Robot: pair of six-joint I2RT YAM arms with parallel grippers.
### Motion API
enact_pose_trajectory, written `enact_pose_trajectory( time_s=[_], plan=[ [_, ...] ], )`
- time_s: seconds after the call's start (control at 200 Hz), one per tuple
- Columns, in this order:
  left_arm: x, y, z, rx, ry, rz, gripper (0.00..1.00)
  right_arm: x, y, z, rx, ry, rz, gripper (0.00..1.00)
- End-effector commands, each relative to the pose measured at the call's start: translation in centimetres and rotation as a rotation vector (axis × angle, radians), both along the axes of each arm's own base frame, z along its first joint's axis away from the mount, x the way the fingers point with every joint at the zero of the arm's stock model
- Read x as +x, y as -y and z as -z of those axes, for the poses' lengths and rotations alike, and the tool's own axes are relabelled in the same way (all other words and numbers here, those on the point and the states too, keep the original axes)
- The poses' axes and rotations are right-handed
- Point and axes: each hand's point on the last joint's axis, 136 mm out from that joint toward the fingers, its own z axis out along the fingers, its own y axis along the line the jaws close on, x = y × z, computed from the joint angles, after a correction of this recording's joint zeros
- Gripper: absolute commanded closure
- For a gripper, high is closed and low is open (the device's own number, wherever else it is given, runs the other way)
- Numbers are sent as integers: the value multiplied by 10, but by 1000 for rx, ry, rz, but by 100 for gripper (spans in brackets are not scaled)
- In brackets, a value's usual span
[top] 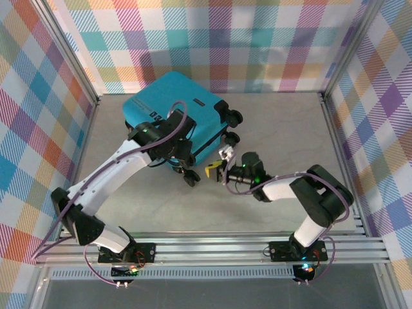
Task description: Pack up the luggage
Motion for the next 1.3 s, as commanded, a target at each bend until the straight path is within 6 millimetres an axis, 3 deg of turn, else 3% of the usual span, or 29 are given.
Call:
enact_pose_trajectory(
  time_s=[0.0,0.16,0.33,0.655,0.82,1.075,1.295],
  plan=[
    [-12,-22,-4,-36,38,-123,41,-3,-16,-7,16,157,72,70],
    [-20,-31,-15,-170,131,-197,41,-12,-45,0,-19,256,141,69],
    [-28,-42,-20,-243,205,-232,41,-7,-64,6,-6,284,189,69],
    [-36,-48,-25,-295,242,-233,41,2,-108,-3,19,354,312,70],
    [-39,-48,-23,-309,244,-222,41,15,-111,-2,65,351,390,76],
    [-45,-58,-20,-297,245,-248,40,5,-120,3,68,368,375,81],
    [-39,-30,0,-367,171,-211,39,-2,-99,-2,33,386,384,77]
  ],
)
